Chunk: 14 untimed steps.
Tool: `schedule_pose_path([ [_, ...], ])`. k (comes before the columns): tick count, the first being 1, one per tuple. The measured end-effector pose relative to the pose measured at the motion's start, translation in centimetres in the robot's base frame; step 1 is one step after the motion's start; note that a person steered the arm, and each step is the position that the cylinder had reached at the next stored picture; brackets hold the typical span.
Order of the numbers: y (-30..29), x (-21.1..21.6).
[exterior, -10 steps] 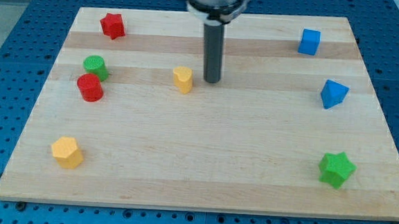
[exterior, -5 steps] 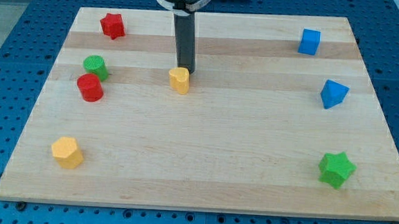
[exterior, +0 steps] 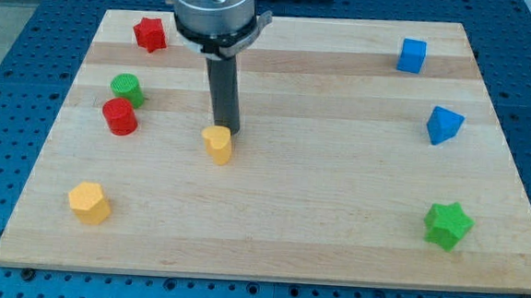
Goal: Slide the yellow heart to the top right of yellow hexagon
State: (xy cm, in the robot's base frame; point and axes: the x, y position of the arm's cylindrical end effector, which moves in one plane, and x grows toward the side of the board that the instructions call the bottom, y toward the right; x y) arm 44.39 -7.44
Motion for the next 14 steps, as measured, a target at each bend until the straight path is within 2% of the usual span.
schedule_pose_path([
  [1, -0.2, 0.1],
  [2, 1.2, 1.9],
  [3, 2.1, 0.8],
  [5, 2.9, 1.7],
  [6, -0.3, 4.9],
  [7, -2.1, 6.0],
  [10, -4.7, 7.5],
  [13, -10.2, 8.0],
  [14, -9.9, 8.0],
])
